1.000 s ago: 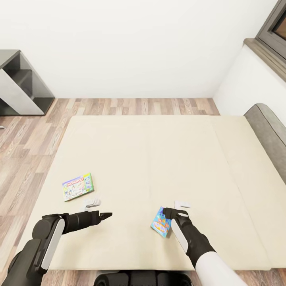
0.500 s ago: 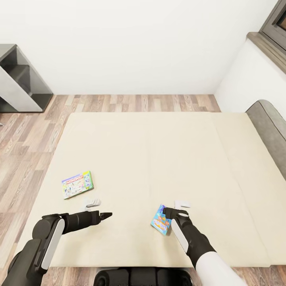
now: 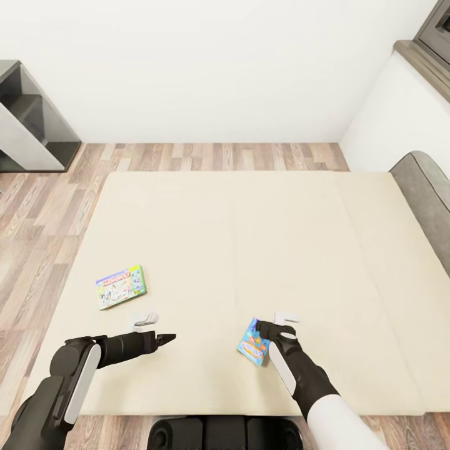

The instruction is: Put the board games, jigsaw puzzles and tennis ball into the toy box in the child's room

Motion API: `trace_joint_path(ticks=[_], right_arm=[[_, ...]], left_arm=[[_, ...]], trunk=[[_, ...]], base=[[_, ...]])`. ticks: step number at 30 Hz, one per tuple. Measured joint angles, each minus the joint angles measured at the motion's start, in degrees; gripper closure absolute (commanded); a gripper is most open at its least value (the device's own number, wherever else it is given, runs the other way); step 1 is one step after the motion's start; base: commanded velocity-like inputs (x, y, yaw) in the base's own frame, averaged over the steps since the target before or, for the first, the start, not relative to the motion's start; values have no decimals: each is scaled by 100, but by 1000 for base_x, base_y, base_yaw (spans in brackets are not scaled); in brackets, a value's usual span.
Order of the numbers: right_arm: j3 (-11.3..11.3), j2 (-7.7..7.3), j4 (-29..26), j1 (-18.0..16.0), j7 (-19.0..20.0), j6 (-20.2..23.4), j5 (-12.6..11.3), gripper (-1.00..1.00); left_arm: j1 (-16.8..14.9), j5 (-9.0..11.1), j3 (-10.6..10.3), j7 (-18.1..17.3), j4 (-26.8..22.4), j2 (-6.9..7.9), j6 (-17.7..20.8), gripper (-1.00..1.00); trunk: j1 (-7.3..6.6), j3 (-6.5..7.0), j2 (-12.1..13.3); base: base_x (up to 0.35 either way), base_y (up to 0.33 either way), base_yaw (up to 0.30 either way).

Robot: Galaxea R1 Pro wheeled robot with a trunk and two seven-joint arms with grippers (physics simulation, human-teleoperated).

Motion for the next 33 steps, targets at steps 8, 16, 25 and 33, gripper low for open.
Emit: trace_joint_path(ticks=[8,16,25,33], right_arm=[[1,-27,-53,-1,-1,-132,-2,-100],[5,-7,-60,-1,-1,-165,-3,-100],[5,-23,-61,-1,-1,-177,-3,-100],[3,-15,-61,-1,-1,-226,-4,-100]], left_arm=[[0,-3,21,5,1,-4,-13,-100],[0,5,18,-1,1,-7,-8,-100],[0,-2,11,4,1,-23,-14,-100],[0,-4,9,5,1,-29,-15,-100]], trunk=[[0,-76,0],[0,-152,0],[0,-237,0],[0,-313,0]], base=[[0,0,0],[0,0,0],[0,0,0],[0,0,0]])
